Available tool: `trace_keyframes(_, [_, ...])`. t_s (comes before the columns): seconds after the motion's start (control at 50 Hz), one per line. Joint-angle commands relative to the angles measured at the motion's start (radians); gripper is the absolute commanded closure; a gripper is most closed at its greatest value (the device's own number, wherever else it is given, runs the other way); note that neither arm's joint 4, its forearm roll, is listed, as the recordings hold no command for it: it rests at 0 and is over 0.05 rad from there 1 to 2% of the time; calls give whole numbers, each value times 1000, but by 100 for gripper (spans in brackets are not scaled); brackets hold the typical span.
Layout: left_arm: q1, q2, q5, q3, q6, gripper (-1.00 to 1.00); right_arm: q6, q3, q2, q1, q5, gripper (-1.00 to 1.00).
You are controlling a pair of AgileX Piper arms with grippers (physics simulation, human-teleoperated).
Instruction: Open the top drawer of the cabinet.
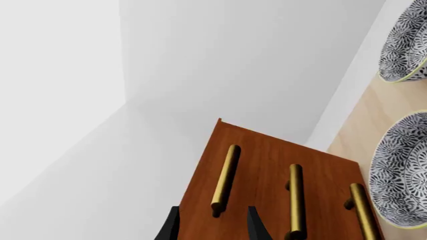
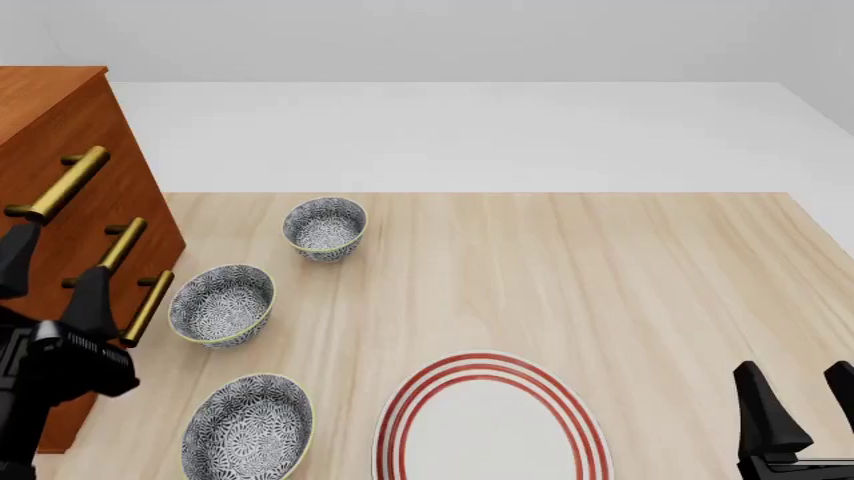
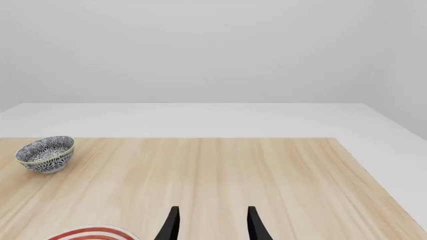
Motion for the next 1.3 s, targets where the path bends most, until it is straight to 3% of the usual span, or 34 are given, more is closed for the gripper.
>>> trace_keyframes(0.02, [-1, 33, -21, -14, 20, -100, 0, 0, 0, 0, 0, -100])
trace_keyframes(0.98, [29, 170, -49, -123, 35, -100, 0, 0, 0, 0, 0, -100])
trace_keyframes(1.06, [37, 184, -52, -128, 33, -100, 0, 0, 0, 0, 0, -100])
trace_keyframes(1.1, [42, 154, -6, -146, -2, -100, 0, 0, 0, 0, 0, -100])
trace_keyframes(1.12, [44, 207, -57, -140, 26, -100, 0, 0, 0, 0, 0, -100])
trace_keyframes(1.3, [47, 227, -56, -152, 19, -100, 0, 0, 0, 0, 0, -100])
